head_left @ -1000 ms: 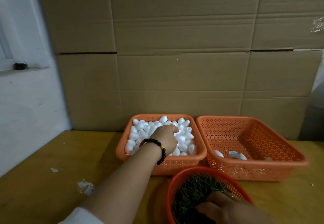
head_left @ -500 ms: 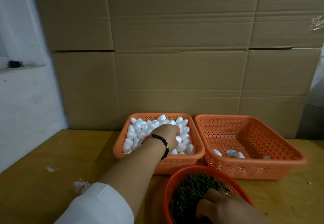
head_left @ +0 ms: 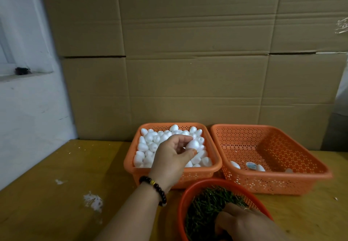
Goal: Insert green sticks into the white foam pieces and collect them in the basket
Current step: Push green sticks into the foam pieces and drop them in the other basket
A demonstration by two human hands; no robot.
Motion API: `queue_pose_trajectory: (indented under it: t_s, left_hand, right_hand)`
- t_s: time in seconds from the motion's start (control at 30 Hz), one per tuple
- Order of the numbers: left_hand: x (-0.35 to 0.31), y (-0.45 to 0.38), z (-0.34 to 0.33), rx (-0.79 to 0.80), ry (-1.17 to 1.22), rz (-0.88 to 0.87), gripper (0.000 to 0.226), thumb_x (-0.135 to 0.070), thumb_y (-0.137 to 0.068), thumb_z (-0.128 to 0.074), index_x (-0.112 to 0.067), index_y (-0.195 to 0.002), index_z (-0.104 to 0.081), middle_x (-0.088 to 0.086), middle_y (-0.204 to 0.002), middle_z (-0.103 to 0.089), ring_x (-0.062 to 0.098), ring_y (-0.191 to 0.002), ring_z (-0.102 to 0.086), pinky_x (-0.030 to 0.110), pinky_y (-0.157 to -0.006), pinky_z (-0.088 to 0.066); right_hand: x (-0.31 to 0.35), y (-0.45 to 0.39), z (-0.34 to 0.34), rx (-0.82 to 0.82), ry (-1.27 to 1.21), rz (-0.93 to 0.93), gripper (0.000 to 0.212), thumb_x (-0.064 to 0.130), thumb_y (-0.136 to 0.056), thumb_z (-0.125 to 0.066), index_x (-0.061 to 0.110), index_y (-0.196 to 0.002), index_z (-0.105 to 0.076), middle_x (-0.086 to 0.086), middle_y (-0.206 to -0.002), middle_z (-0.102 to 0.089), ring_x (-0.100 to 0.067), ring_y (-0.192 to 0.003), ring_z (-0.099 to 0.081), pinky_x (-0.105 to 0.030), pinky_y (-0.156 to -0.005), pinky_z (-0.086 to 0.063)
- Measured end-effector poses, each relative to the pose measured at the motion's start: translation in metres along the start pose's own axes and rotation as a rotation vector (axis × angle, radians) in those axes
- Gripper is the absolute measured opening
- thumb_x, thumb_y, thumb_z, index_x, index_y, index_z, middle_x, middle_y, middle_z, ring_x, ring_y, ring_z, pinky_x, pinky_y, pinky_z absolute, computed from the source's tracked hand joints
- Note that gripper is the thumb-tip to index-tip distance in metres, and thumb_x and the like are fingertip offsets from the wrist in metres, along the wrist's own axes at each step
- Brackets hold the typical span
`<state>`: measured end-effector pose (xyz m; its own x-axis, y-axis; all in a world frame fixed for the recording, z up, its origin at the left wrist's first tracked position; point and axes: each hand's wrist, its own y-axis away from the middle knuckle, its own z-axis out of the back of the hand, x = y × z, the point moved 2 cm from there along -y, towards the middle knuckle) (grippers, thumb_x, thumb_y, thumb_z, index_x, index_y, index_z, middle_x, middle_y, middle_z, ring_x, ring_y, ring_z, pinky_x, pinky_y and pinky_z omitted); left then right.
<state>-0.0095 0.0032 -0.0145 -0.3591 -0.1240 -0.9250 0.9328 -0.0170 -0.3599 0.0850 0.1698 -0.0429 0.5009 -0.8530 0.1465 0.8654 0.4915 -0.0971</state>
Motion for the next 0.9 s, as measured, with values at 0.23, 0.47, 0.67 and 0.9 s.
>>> queue_pose_trajectory:
  t_s: [0.23, 0.47, 0.67, 0.9]
  left_hand:
    - [-0.009, 0.034, -0.005, 0.141, 0.277, 0.052, 0.027, -0.003, -0.083, -0.069, -0.023, -0.102, -0.070, -0.007, -0.093, -0.072, 0.004, -0.073, -0.062, 0.019, -0.068, -0.051]
    - [-0.023, 0.044, -0.010, 0.250, 0.470, 0.073, 0.040, -0.019, -0.074, -0.072, -0.021, -0.113, -0.066, -0.004, -0.085, -0.069, 0.009, -0.074, -0.062, 0.026, -0.065, -0.052]
    - [-0.026, 0.044, -0.009, 0.299, 0.576, 0.135, 0.033, -0.022, -0.079, -0.062, -0.026, -0.110, -0.072, 0.006, -0.092, -0.065, 0.011, -0.074, -0.059, 0.027, -0.067, -0.051]
    - [-0.027, 0.045, -0.008, 0.292, 0.672, 0.200, 0.028, -0.016, -0.081, -0.059, -0.016, -0.107, -0.066, 0.015, -0.100, -0.071, 0.011, -0.069, -0.058, 0.024, -0.060, -0.046]
  right_hand:
    - [0.002, 0.002, 0.001, -0.026, 0.005, -0.021, 0.029, 0.054, -0.089, -0.045, 0.033, -0.109, -0.047, 0.017, -0.107, -0.045, 0.000, -0.102, -0.048, -0.018, -0.086, -0.031]
    - [0.001, 0.001, 0.003, 0.000, -0.037, -0.006, 0.025, 0.051, -0.090, -0.046, 0.033, -0.106, -0.049, 0.018, -0.096, -0.037, 0.001, -0.085, -0.037, -0.016, -0.081, -0.031]
    - [0.002, 0.002, 0.005, 0.001, -0.039, -0.011, 0.026, 0.049, -0.090, -0.046, 0.031, -0.108, -0.049, 0.019, -0.092, -0.035, 0.001, -0.085, -0.037, -0.015, -0.079, -0.032]
    - [0.004, 0.003, 0.005, 0.004, -0.040, -0.037, 0.023, 0.048, -0.089, -0.047, 0.033, -0.107, -0.049, 0.022, -0.082, -0.031, 0.002, -0.083, -0.038, -0.014, -0.078, -0.031]
